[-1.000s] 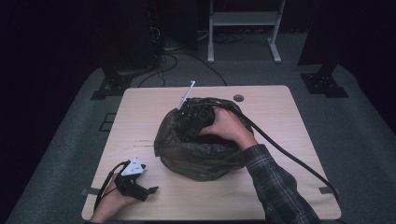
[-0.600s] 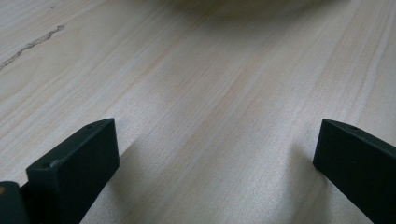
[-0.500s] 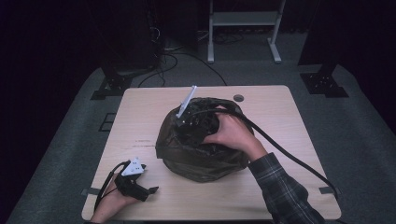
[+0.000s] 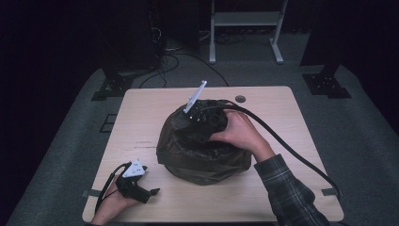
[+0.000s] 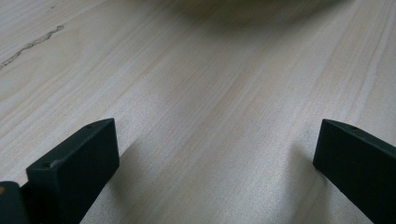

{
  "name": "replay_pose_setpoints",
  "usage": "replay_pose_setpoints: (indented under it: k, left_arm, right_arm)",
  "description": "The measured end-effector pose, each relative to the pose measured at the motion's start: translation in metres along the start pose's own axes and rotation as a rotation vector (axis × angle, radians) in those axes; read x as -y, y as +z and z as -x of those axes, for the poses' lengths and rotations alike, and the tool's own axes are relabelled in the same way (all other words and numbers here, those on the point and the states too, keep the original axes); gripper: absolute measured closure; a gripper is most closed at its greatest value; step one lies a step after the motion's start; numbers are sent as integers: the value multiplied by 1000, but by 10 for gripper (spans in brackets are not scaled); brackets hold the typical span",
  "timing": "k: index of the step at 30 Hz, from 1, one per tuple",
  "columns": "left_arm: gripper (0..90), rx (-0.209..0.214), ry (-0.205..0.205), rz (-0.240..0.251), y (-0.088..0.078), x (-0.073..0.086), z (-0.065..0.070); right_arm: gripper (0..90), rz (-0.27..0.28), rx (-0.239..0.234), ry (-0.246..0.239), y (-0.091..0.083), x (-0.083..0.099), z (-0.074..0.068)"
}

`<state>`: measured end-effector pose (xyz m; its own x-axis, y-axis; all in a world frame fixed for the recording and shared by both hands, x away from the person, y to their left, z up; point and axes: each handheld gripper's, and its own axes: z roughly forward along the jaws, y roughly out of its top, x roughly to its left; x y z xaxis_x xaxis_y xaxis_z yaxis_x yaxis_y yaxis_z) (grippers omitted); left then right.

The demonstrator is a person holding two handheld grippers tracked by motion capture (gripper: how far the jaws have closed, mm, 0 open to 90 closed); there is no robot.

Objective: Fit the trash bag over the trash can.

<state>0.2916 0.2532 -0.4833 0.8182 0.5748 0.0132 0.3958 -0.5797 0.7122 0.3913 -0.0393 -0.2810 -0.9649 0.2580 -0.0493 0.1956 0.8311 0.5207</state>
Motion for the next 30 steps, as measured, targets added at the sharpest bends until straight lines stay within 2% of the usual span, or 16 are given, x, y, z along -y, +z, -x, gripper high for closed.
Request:
replay_pose_setpoints:
  k: [3, 5, 11, 14, 20, 25, 30]
  left_arm:
    - [0, -1, 1, 0, 0, 0, 0]
    - [0, 0, 0, 0, 0, 0, 0]
    - [0, 1, -1, 0, 0, 0, 0]
    - [0, 0, 0, 0, 0, 0, 0]
    - [0, 0, 0, 0, 0, 0, 0]
    - [0, 0, 0, 0, 0, 0, 0]
    - [0, 0, 0, 0, 0, 0, 0]
  right_arm:
    - [96, 63, 6, 17, -13, 6, 6]
    - [96, 74, 18, 31, -19, 12, 11]
    - [96, 167, 43, 61, -43, 34, 15]
    - [96, 172, 56, 65, -51, 42, 16]
    - [96, 222, 83, 77, -67, 61, 17]
    - [96, 276, 88, 115, -81, 85, 20]
    - [96, 304, 105, 146, -93, 107, 24]
